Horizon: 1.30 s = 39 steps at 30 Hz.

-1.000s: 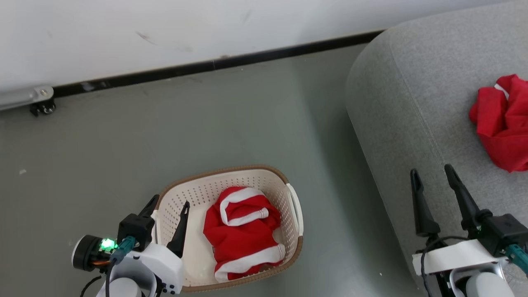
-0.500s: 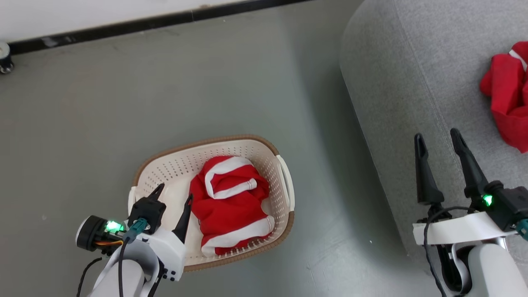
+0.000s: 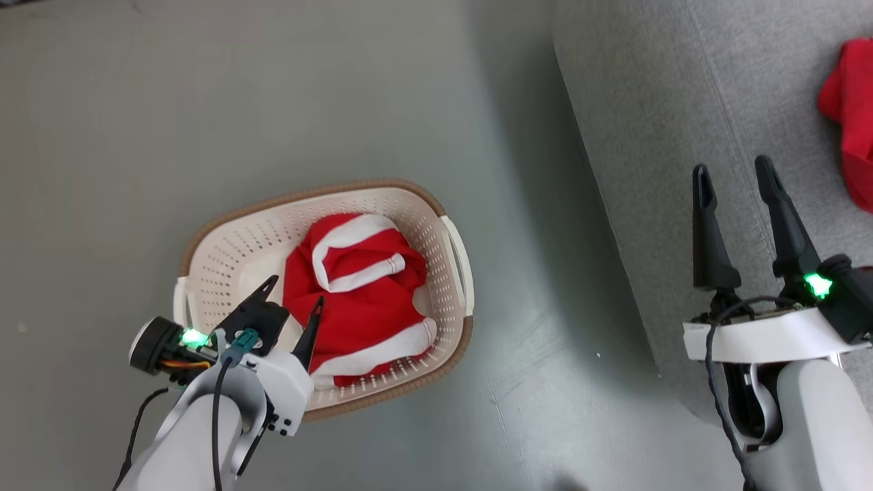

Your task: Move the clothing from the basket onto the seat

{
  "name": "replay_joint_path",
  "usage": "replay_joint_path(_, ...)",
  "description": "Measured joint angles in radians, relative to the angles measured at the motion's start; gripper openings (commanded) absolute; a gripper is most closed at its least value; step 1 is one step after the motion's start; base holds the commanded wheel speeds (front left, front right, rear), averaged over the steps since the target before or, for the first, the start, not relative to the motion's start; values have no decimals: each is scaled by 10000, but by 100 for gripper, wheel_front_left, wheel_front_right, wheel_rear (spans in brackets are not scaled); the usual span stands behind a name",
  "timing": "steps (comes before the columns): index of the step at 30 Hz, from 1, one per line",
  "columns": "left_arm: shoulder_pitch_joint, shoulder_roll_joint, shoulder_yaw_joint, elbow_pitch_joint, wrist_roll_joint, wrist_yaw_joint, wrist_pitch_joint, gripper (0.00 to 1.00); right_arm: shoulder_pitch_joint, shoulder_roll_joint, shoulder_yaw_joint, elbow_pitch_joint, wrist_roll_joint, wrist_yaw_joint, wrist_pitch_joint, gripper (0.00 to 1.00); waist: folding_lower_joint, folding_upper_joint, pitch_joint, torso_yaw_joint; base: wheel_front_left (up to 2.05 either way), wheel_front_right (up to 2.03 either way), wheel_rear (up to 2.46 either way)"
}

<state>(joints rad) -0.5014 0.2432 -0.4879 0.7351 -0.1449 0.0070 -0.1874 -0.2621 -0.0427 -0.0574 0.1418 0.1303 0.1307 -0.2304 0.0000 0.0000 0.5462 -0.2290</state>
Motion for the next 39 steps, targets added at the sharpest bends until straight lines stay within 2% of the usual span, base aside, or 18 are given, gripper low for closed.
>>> replay_joint_path(13,-907,23,-259,838,368,-84,203,100,-797,-2,249,-23,359,0,-117,100,0,0,1075,-333,0,0,0)
replay_joint_path(34,-1850,545,-552,2105,1011,-67,571,100,-1964,-4,644,-13,731,0,-196,100,0,0,2495,-944,0,0,0)
replay_joint_path(39,-2178,663,-696,2337,1273,63,686,100,-2191,-4,677,-44,813,0,-217,100,0,0,2756,-1069,0,0,0)
